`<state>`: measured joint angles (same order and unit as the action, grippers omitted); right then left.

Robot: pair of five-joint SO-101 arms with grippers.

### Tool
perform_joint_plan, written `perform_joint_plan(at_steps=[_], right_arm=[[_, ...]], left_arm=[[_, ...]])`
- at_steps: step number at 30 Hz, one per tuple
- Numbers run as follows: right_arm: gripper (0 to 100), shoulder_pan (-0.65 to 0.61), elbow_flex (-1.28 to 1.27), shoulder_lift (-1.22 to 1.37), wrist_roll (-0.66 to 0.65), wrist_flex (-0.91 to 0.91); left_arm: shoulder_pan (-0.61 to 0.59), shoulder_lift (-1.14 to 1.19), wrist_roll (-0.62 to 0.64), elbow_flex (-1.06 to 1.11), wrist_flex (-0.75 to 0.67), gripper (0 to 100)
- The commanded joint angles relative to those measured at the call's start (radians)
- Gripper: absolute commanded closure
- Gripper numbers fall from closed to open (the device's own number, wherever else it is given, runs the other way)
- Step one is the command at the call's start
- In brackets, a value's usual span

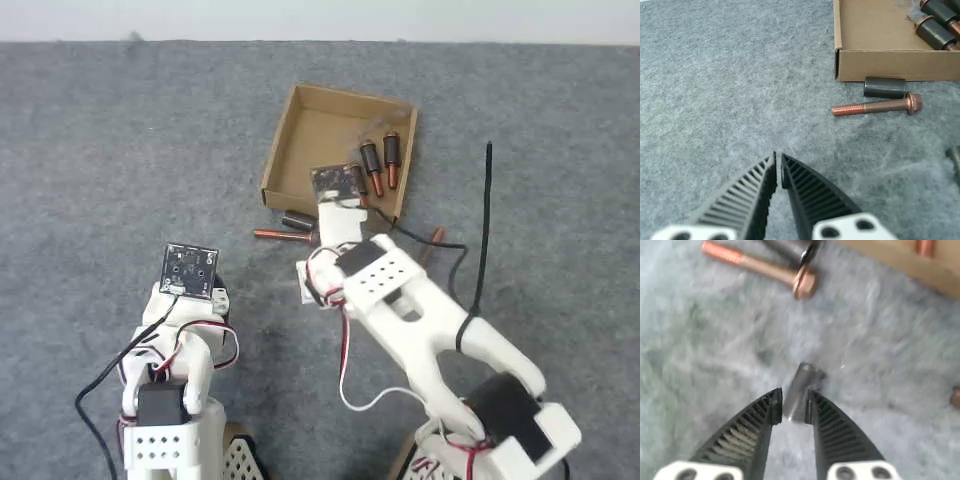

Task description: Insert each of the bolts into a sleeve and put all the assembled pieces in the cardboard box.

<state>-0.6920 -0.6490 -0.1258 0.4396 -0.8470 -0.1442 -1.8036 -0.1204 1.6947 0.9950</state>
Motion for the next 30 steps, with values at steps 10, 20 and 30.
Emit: perform_joint_plan(at_steps=[10, 20, 30], right_arm=[[93.6, 0.010, 0.012, 0.160, 0.008, 0.101], [86.4, 0.010, 0.012, 0.228, 0.003, 0.097], [99.8, 0.016, 0.051, 0.223, -0.055, 0.094]], left_arm=[[-0.006, -0.008, -0.009, -0.008, 0.009, 99], [-0.006, -0.008, -0.009, -0.008, 0.009, 99], [-0.006, -0.008, -0.009, -0.008, 0.008, 99]])
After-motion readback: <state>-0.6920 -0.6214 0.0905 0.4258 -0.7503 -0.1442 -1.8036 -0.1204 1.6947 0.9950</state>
